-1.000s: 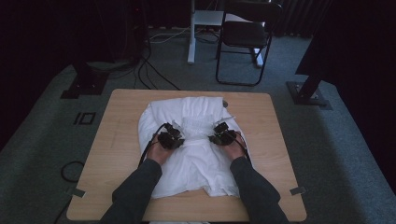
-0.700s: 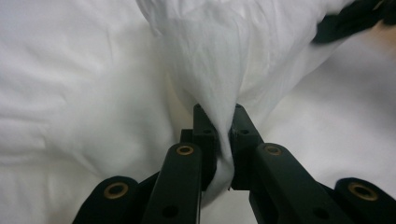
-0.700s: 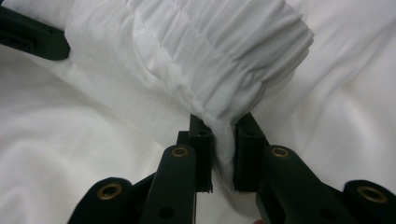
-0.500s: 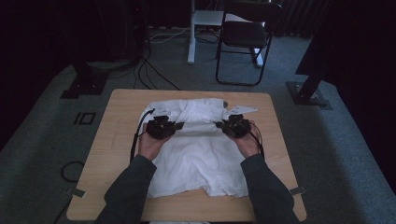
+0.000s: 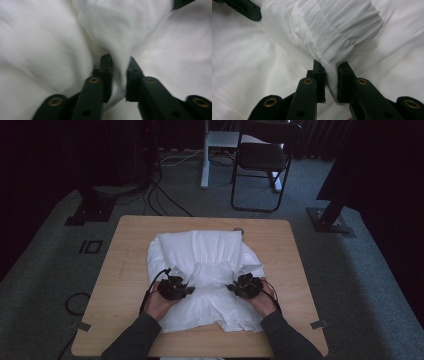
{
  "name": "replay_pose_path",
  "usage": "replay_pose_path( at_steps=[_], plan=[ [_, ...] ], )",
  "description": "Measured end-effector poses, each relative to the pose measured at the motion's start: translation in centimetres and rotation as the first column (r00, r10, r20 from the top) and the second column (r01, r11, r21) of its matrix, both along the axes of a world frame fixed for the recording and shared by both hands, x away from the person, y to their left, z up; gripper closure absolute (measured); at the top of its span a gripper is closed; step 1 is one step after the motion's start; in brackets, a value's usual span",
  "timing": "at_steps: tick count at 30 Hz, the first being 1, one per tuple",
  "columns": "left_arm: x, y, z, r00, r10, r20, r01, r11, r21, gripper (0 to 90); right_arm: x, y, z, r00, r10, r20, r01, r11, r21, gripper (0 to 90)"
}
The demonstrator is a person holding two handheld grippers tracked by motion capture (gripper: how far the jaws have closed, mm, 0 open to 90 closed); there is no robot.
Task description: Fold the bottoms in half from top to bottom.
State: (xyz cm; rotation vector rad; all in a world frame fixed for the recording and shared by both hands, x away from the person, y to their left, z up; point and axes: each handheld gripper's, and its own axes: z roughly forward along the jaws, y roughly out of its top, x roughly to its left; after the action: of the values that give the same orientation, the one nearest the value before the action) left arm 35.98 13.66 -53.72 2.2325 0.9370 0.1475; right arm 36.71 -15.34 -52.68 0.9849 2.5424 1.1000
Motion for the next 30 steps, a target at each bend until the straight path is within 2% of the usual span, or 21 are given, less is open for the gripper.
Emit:
replay_pose_path(
  at_steps=[1, 2, 3, 5, 7, 9, 10, 11, 12, 13, 14, 15, 16, 18, 20, 22, 24, 26, 27, 29, 30],
  plan=[
    [0.1, 0.2, -0.5, 0.9997, 0.002, -0.023, -0.003, 0.9996, -0.027, 72.6, 0.0, 0.1, -0.8, 0.9997, -0.004, -0.025, 0.004, 1.0, 0.001, 77.4],
    [0.2, 0.5, -0.6, 0.9992, 0.0, -0.04, -0.003, 0.9979, -0.065, 68.7, 0.1, 0.0, -1.3, 0.999, -0.006, -0.043, 0.007, 1.0, 0.003, 73.6],
    [0.2, 0.6, -0.3, 0.999, 0.003, -0.044, -0.007, 0.9962, -0.086, 64.4, 0.2, -0.1, -1.5, 0.9981, -0.018, -0.059, 0.019, 1.0, 0.016, 67.7],
    [0.0, 0.9, 0.9, 0.9999, 0.004, -0.009, -0.005, 0.9952, -0.098, 57.6, 0.2, -0.6, -1.2, 0.9957, -0.025, -0.089, 0.029, 0.999, 0.046, 55.4],
    [-0.1, 1.4, 2.4, 0.9997, 0.014, 0.021, -0.011, 0.9918, -0.127, 53.6, -0.1, -1.3, -0.1, 0.9975, -0.022, -0.067, 0.025, 0.998, 0.053, 45.5],
    [0.1, 1.9, 3.8, 0.9977, 0.033, 0.058, -0.025, 0.9892, -0.145, 52.0, -0.4, -2.3, 1.4, 0.9995, -0.018, -0.027, 0.02, 0.995, 0.094, 40.1],
    [0.4, 2.1, 4.3, 0.9966, 0.041, 0.072, -0.03, 0.9886, -0.147, 53.0, -0.4, -2.8, 2.2, 0.9998, -0.019, -0.008, 0.02, 0.992, 0.125, 40.2],
    [0.7, 2.2, 4.7, 0.9952, 0.052, 0.084, -0.04, 0.9888, -0.144, 60.4, -0.3, -3.3, 3.0, 0.9996, -0.025, 0.01, 0.023, 0.987, 0.156, 46.8],
    [1.1, 2.1, 5.0, 0.9933, 0.068, 0.094, -0.056, 0.9904, -0.126, 75.3, -0.1, -3.7, 3.7, 0.9987, -0.033, 0.039, 0.026, 0.985, 0.171, 62.0],
    [1.7, 2.0, 5.0, 0.9921, 0.087, 0.091, -0.077, 0.9915, -0.105, 84.9, 0.2, -3.9, 4.2, 0.9965, -0.056, 0.063, 0.045, 0.985, 0.167, 72.6],
    [2.3, 1.7, 4.9, 0.9914, 0.1, 0.085, -0.091, 0.9911, -0.097, 90.0, 0.9, -3.9, 4.5, 0.9943, -0.079, 0.071, 0.068, 0.985, 0.156, 78.7],
    [2.9, 1.2, 4.7, 0.9917, 0.104, 0.076, -0.098, 0.9915, -0.086, 90.0, 1.6, -3.8, 4.6, 0.9925, -0.103, 0.065, 0.093, 0.984, 0.149, 81.1],
    [3.5, 0.6, 4.4, 0.9922, 0.106, 0.066, -0.102, 0.9923, -0.07, 90.0, 2.5, -3.6, 4.5, 0.9904, -0.124, 0.061, 0.115, 0.983, 0.141, 82.1],
    [4.7, -0.6, 3.4, 0.9938, 0.105, 0.035, -0.103, 0.9927, -0.064, 90.0, 4.4, -2.8, 3.8, 0.9868, -0.159, 0.031, 0.154, 0.981, 0.117, 81.1],
    [5.7, -1.7, 2.4, 0.994, 0.108, 0.021, -0.107, 0.9941, -0.018, 90.0, 6.2, -2.0, 2.6, 0.9829, -0.184, 0.009, 0.182, 0.98, 0.084, 78.4],
    [6.3, -2.4, 1.5, 0.9938, 0.111, -0.008, -0.111, 0.9937, -0.009, 90.0, 7.7, -1.5, 1.3, 0.9807, -0.194, -0.023, 0.195, 0.979, 0.065, 76.9],
    [6.5, -2.7, 0.8, 0.9941, 0.105, -0.026, -0.105, 0.9944, 0.01, 89.2, 8.8, -1.2, 0.0, 0.9795, -0.186, -0.077, 0.191, 0.98, 0.062, 75.2],
    [6.0, -2.7, 0.6, 0.9957, 0.089, -0.023, -0.089, 0.996, 0.007, 88.7, 9.1, -1.4, -0.9, 0.979, -0.168, -0.115, 0.178, 0.981, 0.081, 75.2],
    [5.6, -2.6, 0.7, 0.997, 0.077, -0.013, -0.077, 0.997, -0.004, 88.2, 8.9, -1.6, -0.9, 0.9794, -0.156, -0.128, 0.171, 0.979, 0.114, 75.1],
    [4.5, -2.4, 0.9, 0.9991, 0.04, 0.011, -0.039, 0.9986, -0.036, 87.4, 8.2, -2.3, -0.7, 0.9825, -0.126, -0.137, 0.149, 0.974, 0.172, 74.0],
    [3.8, -2.4, 0.9, 0.9994, 0.023, 0.027, -0.022, 0.9987, -0.047, 87.4, 7.7, -2.6, -0.5, 0.9852, -0.11, -0.132, 0.133, 0.973, 0.186, 72.9]
  ],
)
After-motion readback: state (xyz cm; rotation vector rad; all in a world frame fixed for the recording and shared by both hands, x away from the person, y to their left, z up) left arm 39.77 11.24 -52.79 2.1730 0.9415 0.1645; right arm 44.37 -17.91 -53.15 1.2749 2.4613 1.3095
